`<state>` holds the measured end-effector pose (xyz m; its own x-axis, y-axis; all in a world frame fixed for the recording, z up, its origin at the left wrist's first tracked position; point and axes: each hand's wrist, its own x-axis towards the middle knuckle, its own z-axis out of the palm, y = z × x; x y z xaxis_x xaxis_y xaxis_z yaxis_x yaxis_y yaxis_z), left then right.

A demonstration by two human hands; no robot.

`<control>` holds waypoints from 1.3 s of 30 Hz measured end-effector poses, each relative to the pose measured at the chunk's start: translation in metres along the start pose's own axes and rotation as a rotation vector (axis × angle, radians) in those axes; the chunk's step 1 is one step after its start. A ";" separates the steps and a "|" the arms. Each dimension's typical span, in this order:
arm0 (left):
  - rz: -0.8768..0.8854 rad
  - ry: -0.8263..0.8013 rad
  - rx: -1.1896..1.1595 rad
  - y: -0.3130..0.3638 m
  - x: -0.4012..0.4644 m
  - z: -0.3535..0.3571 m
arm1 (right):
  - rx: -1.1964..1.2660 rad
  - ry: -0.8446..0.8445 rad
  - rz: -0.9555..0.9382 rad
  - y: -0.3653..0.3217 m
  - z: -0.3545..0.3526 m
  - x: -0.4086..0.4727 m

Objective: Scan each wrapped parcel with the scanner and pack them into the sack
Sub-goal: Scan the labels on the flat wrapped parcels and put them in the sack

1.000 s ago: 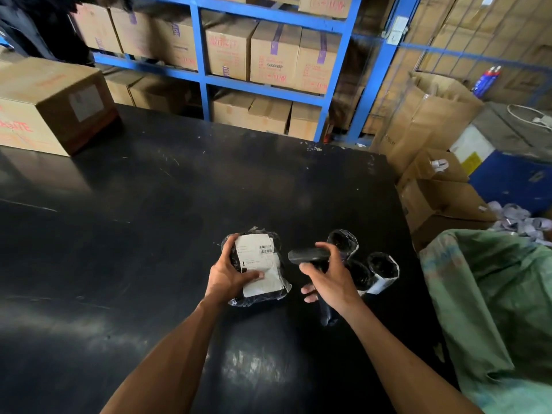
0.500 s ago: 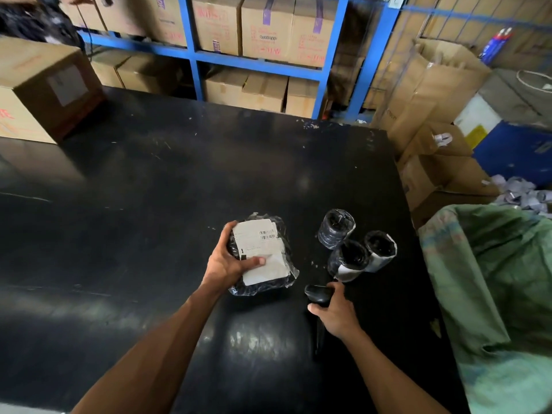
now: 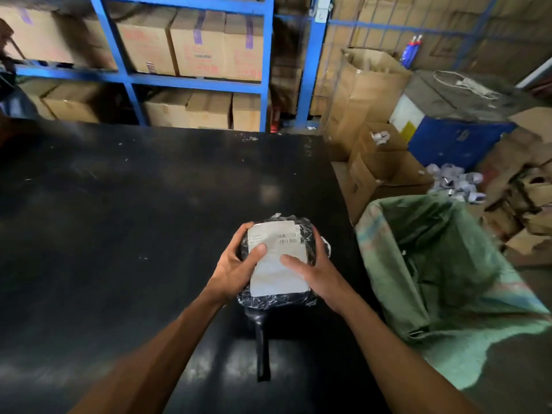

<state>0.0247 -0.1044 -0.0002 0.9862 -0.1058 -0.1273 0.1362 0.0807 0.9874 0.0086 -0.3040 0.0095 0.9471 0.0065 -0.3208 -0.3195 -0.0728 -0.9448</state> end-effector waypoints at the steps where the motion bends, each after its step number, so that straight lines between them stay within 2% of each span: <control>1: 0.007 -0.001 0.012 0.004 0.004 0.018 | 0.029 0.030 -0.042 0.000 -0.015 0.000; 5: -0.028 -0.140 0.056 0.017 0.029 0.096 | 0.105 0.122 -0.066 -0.002 -0.105 0.001; 9: -0.123 -0.241 0.063 0.010 0.051 0.192 | 0.070 0.283 -0.091 -0.005 -0.218 -0.001; 14: -0.169 -0.235 0.499 -0.027 0.071 0.294 | 0.018 0.384 -0.073 0.012 -0.344 -0.009; 17: -0.208 -0.237 0.589 -0.048 0.072 0.340 | -0.030 0.401 0.030 0.044 -0.386 -0.013; 19: -0.206 -0.255 0.650 -0.058 0.072 0.361 | -0.049 0.378 0.139 0.071 -0.399 -0.015; 23: -0.173 -0.187 0.837 -0.073 0.071 0.383 | -0.129 0.189 0.322 0.120 -0.407 0.001; 28: -0.155 -0.181 0.950 -0.084 0.076 0.386 | -0.223 -0.022 0.396 0.148 -0.382 0.044; 34: -0.147 -0.186 0.837 -0.087 0.080 0.372 | -0.303 -0.059 0.431 0.162 -0.361 0.045; 39: -0.163 -0.206 0.845 -0.089 0.078 0.376 | -0.639 -0.076 0.588 0.208 -0.368 0.045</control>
<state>0.0541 -0.4921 -0.0627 0.9128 -0.2350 -0.3339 0.0783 -0.7019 0.7080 -0.0041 -0.6853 -0.1764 0.6222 -0.1428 -0.7697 -0.6565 -0.6309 -0.4136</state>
